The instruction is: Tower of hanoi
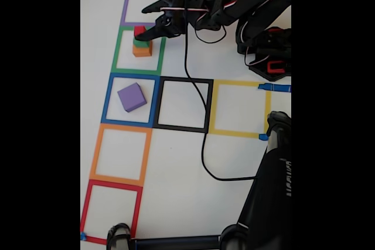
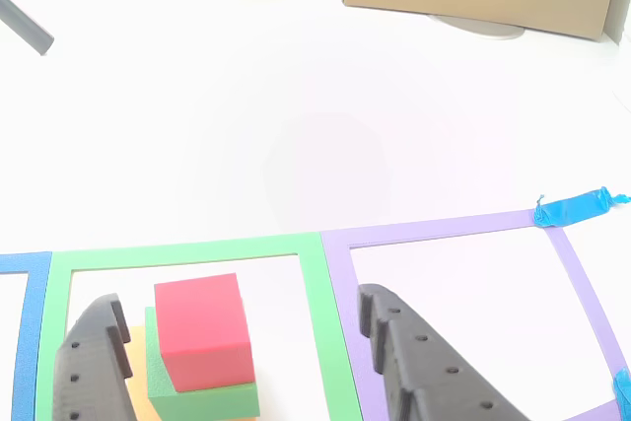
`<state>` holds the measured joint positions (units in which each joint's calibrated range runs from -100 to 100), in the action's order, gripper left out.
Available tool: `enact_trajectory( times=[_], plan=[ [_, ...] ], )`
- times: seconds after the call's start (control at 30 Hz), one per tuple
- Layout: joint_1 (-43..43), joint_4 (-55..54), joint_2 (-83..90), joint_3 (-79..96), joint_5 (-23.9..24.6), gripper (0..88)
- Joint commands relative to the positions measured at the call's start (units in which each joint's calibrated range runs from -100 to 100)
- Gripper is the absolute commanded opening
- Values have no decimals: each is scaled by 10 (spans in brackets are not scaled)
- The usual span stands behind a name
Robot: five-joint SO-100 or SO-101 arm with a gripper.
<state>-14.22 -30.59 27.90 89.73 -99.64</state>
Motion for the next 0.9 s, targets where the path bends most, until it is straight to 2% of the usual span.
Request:
enact_trajectory(
  times=[0.0,0.43,0.87],
  plan=[
    [13,-20,-5,-1,-4,274],
    [42,-115,-103,-8,-4,267],
    [71,-121,-141,-42,-4,231]
  ],
)
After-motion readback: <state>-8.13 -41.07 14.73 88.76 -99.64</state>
